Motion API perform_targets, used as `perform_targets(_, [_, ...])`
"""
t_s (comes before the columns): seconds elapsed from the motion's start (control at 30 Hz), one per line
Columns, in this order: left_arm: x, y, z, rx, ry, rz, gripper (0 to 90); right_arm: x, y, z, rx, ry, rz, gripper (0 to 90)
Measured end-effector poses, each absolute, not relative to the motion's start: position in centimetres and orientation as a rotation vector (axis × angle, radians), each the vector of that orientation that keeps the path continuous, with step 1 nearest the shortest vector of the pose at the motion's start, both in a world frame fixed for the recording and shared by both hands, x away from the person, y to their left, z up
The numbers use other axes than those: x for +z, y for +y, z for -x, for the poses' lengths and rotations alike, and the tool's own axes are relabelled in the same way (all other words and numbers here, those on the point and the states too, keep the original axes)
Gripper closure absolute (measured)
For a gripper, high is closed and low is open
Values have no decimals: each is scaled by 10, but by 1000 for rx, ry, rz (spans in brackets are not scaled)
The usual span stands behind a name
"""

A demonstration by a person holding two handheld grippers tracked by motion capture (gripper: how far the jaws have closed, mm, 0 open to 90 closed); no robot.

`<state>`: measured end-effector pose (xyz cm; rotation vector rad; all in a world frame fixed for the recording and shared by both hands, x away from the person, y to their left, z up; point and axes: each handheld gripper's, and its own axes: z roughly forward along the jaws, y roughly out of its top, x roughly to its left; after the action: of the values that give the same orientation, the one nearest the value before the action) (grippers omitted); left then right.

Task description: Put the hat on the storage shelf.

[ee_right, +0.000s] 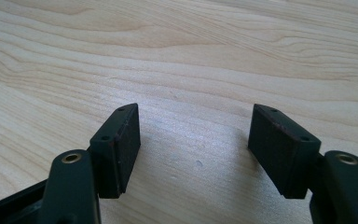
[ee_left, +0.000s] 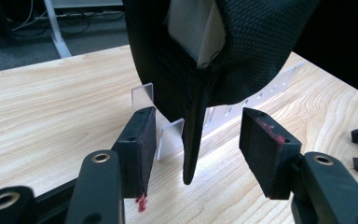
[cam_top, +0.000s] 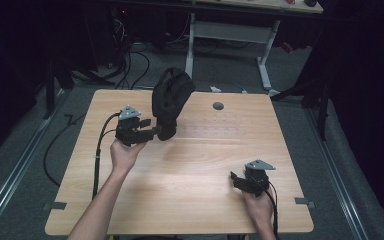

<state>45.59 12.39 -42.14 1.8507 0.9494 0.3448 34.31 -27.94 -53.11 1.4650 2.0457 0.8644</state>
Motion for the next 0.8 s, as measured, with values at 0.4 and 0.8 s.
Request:
perform_targets(0.4, [-414,133,-448,344,939,-1842,454,-531,-279,-343,865,2046,-1465,342])
perform_targets(0.8, [-409,144,-438,331,948,-1813,447,-531,-279,-343,865,2046,-1465,342])
